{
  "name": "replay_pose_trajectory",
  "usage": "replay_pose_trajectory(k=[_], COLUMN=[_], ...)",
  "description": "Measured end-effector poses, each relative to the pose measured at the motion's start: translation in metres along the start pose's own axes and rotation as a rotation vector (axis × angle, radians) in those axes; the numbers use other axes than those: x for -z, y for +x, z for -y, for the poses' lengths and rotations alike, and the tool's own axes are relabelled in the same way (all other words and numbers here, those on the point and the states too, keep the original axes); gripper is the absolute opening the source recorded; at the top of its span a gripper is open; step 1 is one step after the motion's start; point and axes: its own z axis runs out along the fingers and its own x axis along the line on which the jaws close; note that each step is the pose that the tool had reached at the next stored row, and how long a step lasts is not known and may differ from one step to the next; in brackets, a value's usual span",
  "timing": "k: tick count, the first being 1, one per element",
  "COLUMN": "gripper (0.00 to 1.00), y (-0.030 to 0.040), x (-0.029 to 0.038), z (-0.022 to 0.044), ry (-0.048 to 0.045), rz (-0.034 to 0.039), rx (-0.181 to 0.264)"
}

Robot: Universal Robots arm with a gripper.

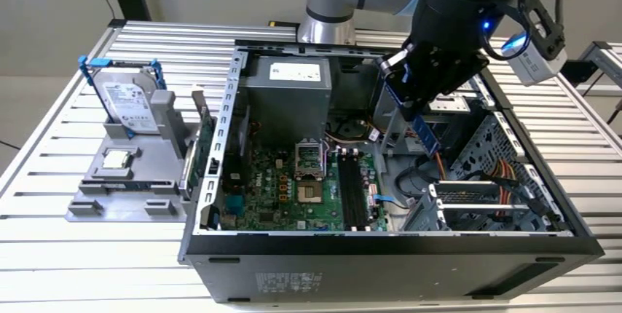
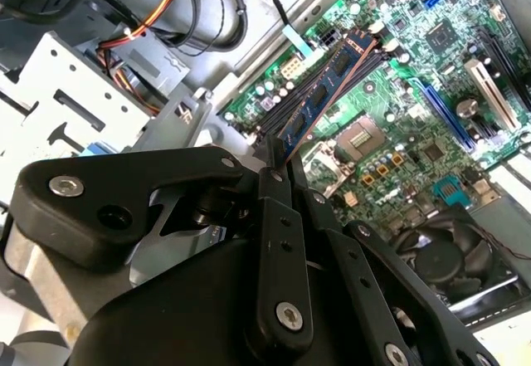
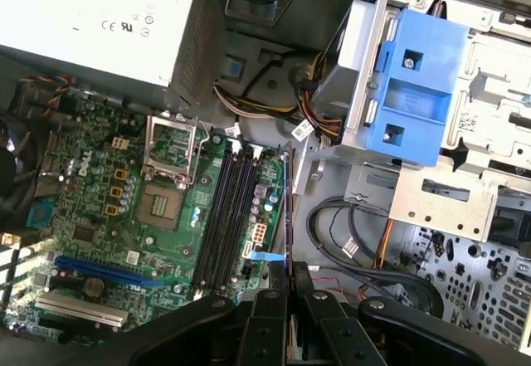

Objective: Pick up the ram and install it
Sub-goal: 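Insert the ram into the slot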

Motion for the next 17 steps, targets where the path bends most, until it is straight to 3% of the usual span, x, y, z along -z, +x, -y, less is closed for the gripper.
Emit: replay_pose_trajectory(k=[17], gripper=[0.0], y=[0.0001], x=[-0.0037], z=[0.0002], ry=[0.0012], rz=[-0.0002], rx=[0.0])
